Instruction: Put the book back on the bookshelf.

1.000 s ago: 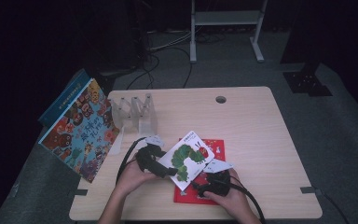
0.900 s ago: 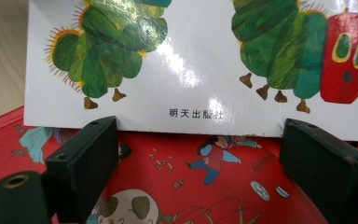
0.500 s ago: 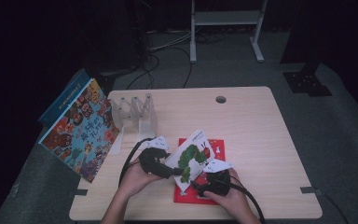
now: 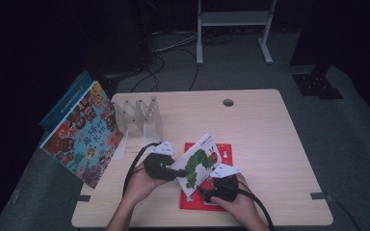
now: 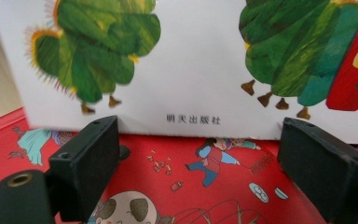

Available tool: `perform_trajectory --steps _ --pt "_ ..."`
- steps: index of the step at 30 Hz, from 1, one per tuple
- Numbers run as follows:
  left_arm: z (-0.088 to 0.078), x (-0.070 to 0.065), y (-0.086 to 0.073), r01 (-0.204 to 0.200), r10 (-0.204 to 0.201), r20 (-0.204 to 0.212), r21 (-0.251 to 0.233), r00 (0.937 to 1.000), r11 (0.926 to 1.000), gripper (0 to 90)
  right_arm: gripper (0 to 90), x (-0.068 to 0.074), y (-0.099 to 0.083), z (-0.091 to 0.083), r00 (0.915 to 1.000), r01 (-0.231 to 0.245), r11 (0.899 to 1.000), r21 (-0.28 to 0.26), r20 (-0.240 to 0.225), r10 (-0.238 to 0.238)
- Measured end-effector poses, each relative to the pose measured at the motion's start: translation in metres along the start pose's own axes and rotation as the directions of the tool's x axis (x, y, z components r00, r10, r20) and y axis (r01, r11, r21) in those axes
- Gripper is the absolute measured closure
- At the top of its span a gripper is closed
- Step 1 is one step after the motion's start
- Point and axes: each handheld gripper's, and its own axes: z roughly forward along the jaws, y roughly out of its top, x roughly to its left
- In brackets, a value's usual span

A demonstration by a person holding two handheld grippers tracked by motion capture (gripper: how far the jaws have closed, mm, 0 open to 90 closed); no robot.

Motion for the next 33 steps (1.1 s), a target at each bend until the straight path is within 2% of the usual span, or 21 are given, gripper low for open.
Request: perform_trajectory --steps 4,6,8,11,17,25,33 --pt "-0.009 0.001 0.002 -0.019 0.018 -0.055 -0.026 0.9983 0.9995 71.3 12.3 0.0 0.0 0.0 1.0 -0.001 1.0 0.0 -0.002 0.001" --pt "-0.012 0.003 0.001 -0.024 0.022 -0.07 -0.032 0.9973 0.9992 73.9 12.4 -0.001 0.0 0.0 1.0 -0.004 1.0 0.002 -0.002 0.004" --pt "-0.012 0.003 0.0 -0.018 0.015 -0.063 -0.039 0.9979 0.9991 73.9 12.4 -0.001 0.0 0.0 1.0 -0.005 1.0 0.002 -0.002 0.005" --pt "-0.009 0.003 -0.002 -0.029 0.028 -0.048 -0.016 0.9985 0.9995 70.2 12.4 -0.001 0.0 0.0 1.0 0.003 1.0 0.001 -0.002 -0.003" --pt "-0.001 0.006 -0.009 -0.009 0.009 -0.029 -0.018 0.9996 0.9998 65.3 12.5 -0.001 0.0 0.0 1.0 -0.004 1.0 0.001 -0.005 0.004" --pt "0.009 0.006 -0.01 -0.016 0.016 -0.02 -0.007 0.9997 0.9998 64.5 12.5 -0.001 0.0 0.0 1.0 0.002 1.0 0.0 -0.004 -0.002" --pt "0.013 0.006 -0.007 -0.02 0.02 -0.032 0.006 0.9993 0.9998 64.7 13.6 -0.002 0.0 0.0 1.0 0.006 1.0 0.0 -0.008 -0.006"
